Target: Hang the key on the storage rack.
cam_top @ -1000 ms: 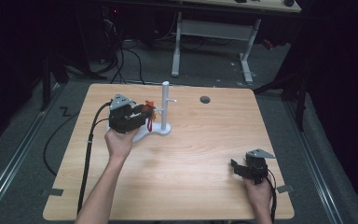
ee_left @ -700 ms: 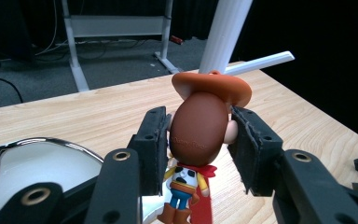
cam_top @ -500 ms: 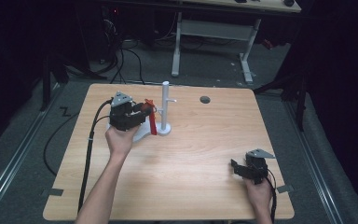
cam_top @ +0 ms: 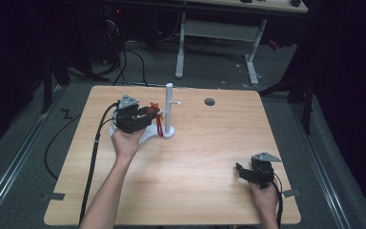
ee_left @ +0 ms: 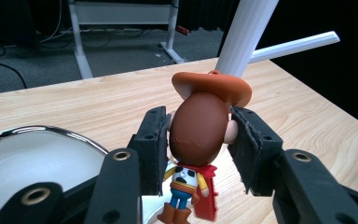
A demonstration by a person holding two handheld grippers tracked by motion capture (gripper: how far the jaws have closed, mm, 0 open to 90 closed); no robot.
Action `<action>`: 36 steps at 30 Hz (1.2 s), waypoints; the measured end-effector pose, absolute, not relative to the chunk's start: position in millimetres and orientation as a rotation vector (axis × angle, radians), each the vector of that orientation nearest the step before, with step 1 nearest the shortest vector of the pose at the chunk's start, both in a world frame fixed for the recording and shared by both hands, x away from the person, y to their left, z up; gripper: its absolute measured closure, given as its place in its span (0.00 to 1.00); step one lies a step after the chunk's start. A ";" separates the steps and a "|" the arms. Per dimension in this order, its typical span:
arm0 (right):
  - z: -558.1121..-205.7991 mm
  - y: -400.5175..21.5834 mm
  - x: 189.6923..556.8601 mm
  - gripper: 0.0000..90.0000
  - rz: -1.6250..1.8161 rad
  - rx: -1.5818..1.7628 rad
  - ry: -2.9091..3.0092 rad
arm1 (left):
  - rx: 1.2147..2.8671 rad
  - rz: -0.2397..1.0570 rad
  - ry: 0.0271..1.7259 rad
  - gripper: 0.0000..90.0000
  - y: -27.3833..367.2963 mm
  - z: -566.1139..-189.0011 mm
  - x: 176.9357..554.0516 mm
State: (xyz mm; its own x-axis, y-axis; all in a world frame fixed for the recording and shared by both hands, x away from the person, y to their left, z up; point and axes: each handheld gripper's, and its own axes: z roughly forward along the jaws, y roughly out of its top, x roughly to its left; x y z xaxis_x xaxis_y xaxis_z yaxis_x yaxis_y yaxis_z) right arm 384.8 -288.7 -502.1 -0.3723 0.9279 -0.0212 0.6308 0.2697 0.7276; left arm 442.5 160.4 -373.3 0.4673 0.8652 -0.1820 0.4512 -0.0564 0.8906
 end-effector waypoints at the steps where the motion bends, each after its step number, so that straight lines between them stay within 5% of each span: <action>1: -502.1 -288.7 384.8 0.34 0.888 1.405 2.099 | 1.683 0.496 1.146 0.64 162.0 -375.3 442.9; 36: -502.1 -288.6 384.8 0.34 0.888 1.404 2.099 | 1.789 0.520 1.174 0.63 153.4 -420.1 444.5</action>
